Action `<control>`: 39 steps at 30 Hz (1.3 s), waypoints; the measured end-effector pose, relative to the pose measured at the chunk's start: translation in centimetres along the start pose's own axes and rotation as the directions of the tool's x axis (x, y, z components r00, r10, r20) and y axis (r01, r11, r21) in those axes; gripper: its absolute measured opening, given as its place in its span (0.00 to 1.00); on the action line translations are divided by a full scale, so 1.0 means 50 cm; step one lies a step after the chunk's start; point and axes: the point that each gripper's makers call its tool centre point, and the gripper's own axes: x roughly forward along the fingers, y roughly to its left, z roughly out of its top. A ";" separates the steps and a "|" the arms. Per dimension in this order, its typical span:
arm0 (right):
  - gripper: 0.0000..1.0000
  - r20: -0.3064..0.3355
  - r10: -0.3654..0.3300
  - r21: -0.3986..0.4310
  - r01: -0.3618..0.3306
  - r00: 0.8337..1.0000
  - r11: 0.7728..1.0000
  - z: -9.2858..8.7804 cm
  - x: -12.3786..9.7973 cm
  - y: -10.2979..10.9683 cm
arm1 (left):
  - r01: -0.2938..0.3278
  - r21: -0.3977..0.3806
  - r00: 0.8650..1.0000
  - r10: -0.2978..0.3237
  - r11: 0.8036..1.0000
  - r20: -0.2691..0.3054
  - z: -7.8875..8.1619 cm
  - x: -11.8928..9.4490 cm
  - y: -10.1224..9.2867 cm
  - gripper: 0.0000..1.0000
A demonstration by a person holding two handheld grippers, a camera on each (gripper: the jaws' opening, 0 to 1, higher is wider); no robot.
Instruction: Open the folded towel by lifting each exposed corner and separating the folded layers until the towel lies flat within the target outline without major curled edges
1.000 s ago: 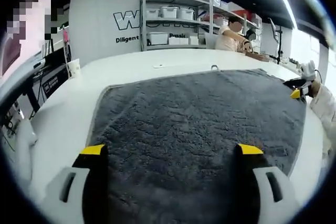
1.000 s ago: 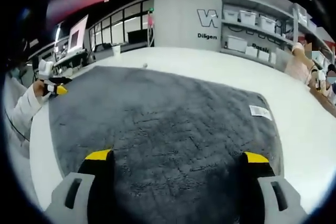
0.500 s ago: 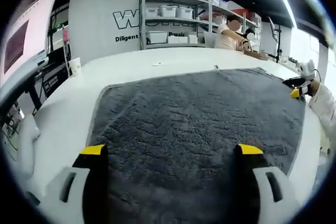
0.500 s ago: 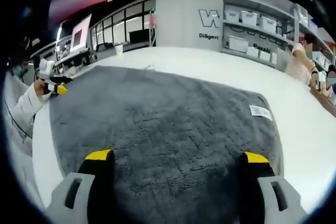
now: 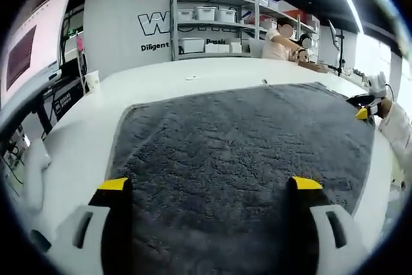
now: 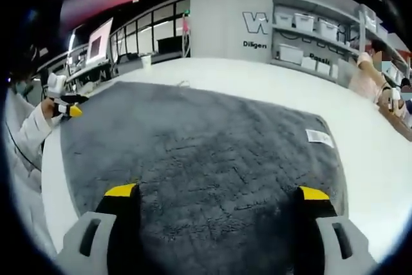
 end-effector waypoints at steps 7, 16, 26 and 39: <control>0.99 0.098 -0.029 0.073 0.022 0.995 0.997 0.037 -0.029 0.010 | 0.015 -0.011 1.000 -0.014 1.000 0.023 0.016 -0.010 -0.018 0.99; 0.99 0.065 -0.191 0.110 0.183 0.979 0.977 0.005 -0.082 0.006 | -0.033 -0.077 0.996 0.039 0.996 0.085 0.038 -0.054 -0.058 0.99; 0.99 0.042 -0.201 0.206 0.188 0.979 0.960 -0.037 -0.105 0.044 | -0.021 -0.186 0.993 0.042 0.982 0.111 0.009 -0.073 -0.123 0.99; 0.99 -0.014 -0.232 0.161 0.231 0.973 0.960 -0.068 -0.095 0.054 | -0.109 -0.150 0.987 0.125 0.983 0.099 -0.027 -0.072 -0.125 0.96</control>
